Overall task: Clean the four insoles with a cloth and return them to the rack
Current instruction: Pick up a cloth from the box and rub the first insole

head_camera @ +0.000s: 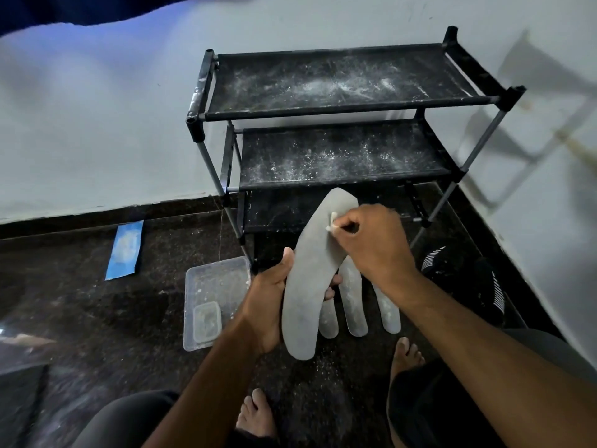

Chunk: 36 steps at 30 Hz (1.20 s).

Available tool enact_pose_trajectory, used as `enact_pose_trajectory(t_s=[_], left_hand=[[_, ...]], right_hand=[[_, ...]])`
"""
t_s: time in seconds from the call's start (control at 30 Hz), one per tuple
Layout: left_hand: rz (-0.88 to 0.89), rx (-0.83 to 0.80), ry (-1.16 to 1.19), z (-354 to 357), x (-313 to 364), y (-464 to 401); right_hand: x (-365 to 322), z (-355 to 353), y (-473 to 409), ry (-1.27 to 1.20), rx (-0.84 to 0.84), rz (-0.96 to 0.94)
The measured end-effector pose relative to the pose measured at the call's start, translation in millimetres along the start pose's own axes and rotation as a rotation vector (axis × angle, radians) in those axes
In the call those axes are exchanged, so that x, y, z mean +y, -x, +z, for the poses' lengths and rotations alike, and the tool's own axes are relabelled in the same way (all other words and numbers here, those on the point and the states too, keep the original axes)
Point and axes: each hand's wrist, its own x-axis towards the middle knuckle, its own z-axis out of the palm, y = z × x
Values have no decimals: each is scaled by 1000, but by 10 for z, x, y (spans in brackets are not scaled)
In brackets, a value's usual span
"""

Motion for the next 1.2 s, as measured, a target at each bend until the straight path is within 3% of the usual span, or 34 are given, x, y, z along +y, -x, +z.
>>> enact_pose_trajectory(t_s=[0.1,0.2,0.27,0.37,0.53,0.63,0.73,0.8,0.97,1.13,1.2], left_hand=[[7,0,-19,38,3,6],[14,55,36,49,38,38],[14,66,64,29,48,37],[3,66,55,12,42,39],[18,71,34,85,37,51],[20,61,4,79,44,60],[-4,44,-21,70,45,73],[-12,33,-23,88,35,79],[4,51,35,104,36,69],[-16,42,24,79,46,75],[-22,17,18,82,31,63]], right_hand=[[-115,113,201,49,-254,-126],[-244,51,283,-211,-488,-134],[-214,11,191,-191,-378,-106],[-147,9,126,78,-192,-117],[-206,136,309,-7,-442,-270],[-157,72,157,43,-225,-274],[-70,11,43,67,9,-151],[-71,66,85,87,-26,-147],[-152,204,242,-59,-340,-346],[-70,96,69,-61,-56,-165],[-65,113,89,-15,-60,-157]])
